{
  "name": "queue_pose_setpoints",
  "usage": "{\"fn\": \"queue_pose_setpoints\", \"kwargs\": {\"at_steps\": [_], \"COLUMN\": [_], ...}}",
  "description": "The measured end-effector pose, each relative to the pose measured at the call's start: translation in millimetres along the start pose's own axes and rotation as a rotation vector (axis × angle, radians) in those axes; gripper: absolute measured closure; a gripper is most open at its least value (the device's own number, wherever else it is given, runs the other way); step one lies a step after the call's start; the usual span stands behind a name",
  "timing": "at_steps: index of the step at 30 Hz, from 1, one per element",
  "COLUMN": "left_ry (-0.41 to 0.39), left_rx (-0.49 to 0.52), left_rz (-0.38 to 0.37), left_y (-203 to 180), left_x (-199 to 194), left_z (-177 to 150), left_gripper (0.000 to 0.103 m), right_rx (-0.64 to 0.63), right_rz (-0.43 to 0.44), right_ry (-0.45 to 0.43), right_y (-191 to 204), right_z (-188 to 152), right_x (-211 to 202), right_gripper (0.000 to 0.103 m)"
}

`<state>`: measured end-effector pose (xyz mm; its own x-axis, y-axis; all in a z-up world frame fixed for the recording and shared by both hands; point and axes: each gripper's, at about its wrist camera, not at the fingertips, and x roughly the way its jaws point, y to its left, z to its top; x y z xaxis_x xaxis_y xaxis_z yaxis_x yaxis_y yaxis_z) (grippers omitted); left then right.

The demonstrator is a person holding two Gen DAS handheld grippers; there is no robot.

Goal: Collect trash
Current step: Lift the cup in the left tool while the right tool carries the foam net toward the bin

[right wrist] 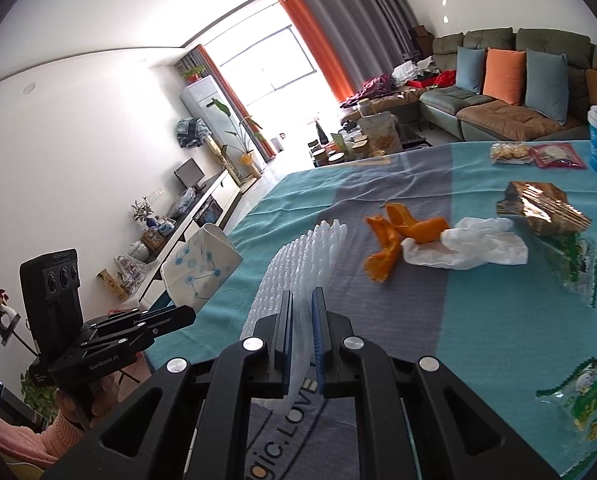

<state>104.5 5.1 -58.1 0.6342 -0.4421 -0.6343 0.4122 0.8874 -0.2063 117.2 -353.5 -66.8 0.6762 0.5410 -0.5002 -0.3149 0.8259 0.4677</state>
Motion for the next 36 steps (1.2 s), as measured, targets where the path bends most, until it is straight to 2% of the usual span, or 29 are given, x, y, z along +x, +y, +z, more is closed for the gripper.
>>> {"fn": "queue_pose_setpoints", "kwargs": {"at_steps": [11,36], "left_ry": [-0.018,-0.041], "left_rx": [-0.037,-0.103], "left_rz": [0.064,0.183], "left_y": [24,67], "left_x": [-29,-67], "left_z": [-12,-31], "left_gripper": [0.094,0.094], "right_rx": [-0.034,-0.118], "right_rz": [0.057,0.163], "right_ry": [0.028,0.095], "right_y": [25,77], "right_z": [3,10], "right_x": [23,70], "right_gripper": [0.095,0.095]}}
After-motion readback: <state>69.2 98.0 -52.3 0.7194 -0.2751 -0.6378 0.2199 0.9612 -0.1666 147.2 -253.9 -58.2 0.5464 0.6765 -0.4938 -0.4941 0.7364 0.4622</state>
